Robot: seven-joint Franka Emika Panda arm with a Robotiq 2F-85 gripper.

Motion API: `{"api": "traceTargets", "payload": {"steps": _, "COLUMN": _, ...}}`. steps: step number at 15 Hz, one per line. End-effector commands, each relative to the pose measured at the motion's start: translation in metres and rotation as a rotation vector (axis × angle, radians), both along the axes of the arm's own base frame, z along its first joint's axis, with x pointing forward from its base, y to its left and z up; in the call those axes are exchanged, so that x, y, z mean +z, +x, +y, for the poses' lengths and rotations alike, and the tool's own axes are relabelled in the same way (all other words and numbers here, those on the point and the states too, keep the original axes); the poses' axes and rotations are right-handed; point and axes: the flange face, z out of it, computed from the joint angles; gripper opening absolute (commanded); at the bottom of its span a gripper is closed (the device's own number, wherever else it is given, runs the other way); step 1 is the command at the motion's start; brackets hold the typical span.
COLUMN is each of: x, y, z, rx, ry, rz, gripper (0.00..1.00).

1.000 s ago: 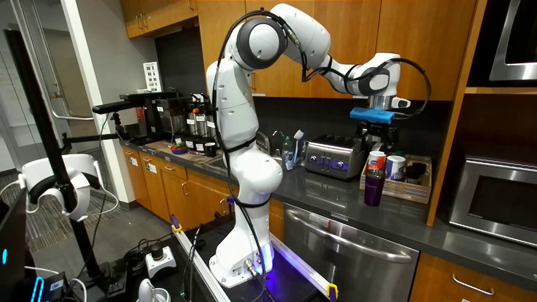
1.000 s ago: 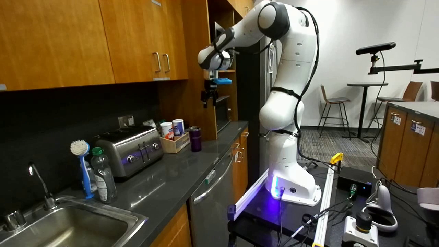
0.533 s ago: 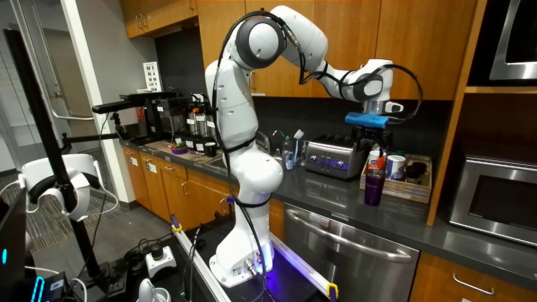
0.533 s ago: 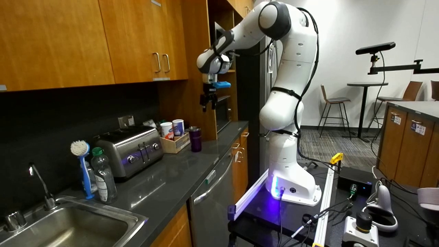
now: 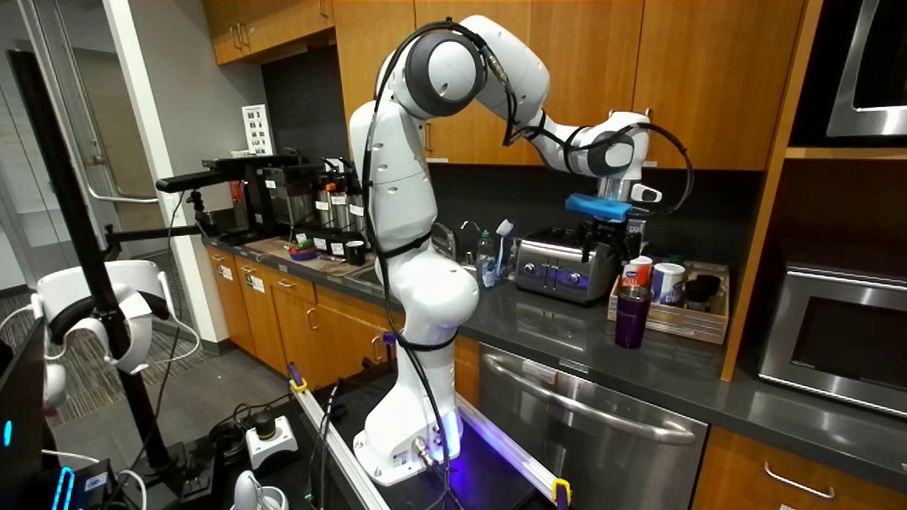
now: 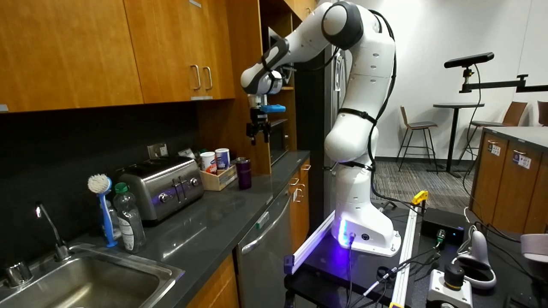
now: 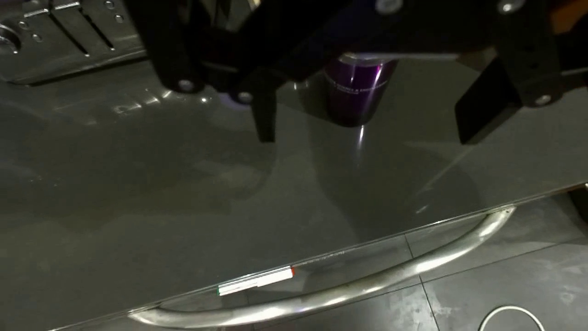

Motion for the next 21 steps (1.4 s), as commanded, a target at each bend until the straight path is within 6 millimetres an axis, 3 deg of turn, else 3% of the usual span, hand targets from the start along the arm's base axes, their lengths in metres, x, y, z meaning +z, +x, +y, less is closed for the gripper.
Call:
{"api": "traceTargets", "payload": {"steps": 1, "x": 0.002, "y": 0.001, "z": 0.000, "rx": -0.006, "ry": 0.001, "rz": 0.005, "gripper": 1.00}}
{"api": "traceTargets", "payload": {"steps": 5, "x": 0.002, "y": 0.001, "z": 0.000, "rx": -0.011, "ry": 0.001, "rz": 0.009, "gripper": 1.00}}
{"api": "traceTargets", "payload": {"steps": 14, "x": -0.028, "y": 0.057, "z": 0.014, "rx": -0.058, "ry": -0.008, "rz": 0.147, "gripper": 1.00}}
{"api": "traceTargets", "payload": {"steps": 21, "x": -0.054, "y": 0.079, "z": -0.016, "rx": -0.265, "ry": 0.183, "rz": 0.170, "gripper": 1.00}}
